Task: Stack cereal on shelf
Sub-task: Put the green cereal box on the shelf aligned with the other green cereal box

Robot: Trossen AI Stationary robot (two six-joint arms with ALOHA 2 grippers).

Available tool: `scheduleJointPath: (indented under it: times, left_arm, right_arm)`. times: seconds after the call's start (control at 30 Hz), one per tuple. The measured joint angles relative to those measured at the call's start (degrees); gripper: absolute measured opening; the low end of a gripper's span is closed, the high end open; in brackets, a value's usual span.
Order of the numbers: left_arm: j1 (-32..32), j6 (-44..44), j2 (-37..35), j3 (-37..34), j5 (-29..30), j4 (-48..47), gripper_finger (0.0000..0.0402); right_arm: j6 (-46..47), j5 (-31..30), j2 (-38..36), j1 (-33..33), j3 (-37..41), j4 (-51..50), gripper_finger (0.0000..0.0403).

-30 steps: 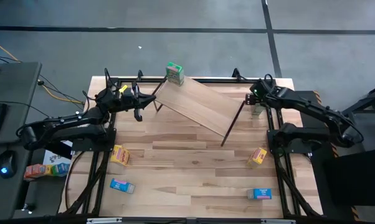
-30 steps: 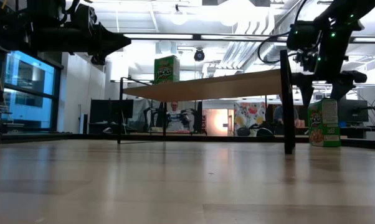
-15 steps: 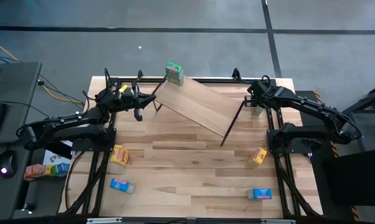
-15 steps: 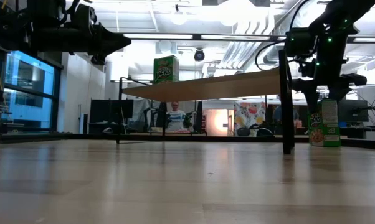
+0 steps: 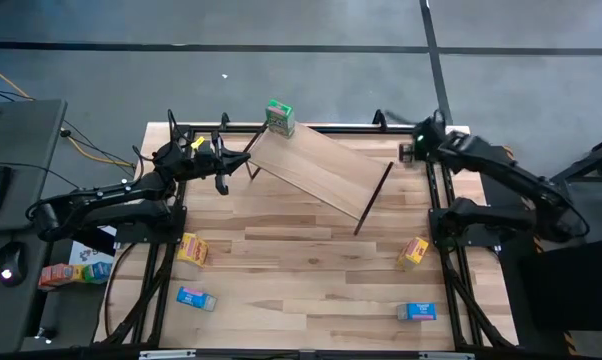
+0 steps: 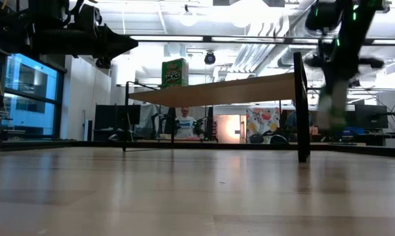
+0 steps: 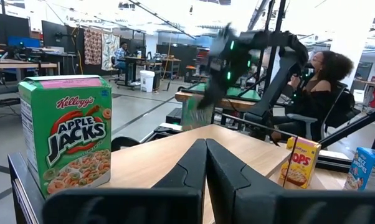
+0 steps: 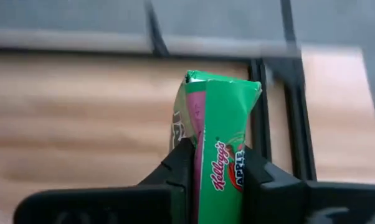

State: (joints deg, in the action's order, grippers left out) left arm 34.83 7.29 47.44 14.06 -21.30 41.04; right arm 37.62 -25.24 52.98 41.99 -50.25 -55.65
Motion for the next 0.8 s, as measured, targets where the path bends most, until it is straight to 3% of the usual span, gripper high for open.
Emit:
scheduleJointPath:
  times: [0.17,0.3,0.57,0.8]
  left_arm:
    - [0.0,0.0,0.0,0.0,0.0,0.0,0.0]
    - [0.0,0.0,0.0,0.0,0.1,0.0,0.0]
    - [0.0,0.0,0.0,0.0,0.1,0.0,0.0]
    - [0.0,0.0,0.0,0.0,0.1,0.0,0.0]
  right_arm:
    - [-4.5,0.0,-0.2,-2.4,-15.4,1.2,0.0049]
    - [-8.3,2.4,3.1,-9.4,-23.3,6.2,0.0049]
    - [-14.8,9.5,19.4,-26.5,-32.9,5.1,0.0048]
    - [-16.1,9.5,32.8,-33.1,-45.0,-3.9,0.0047]
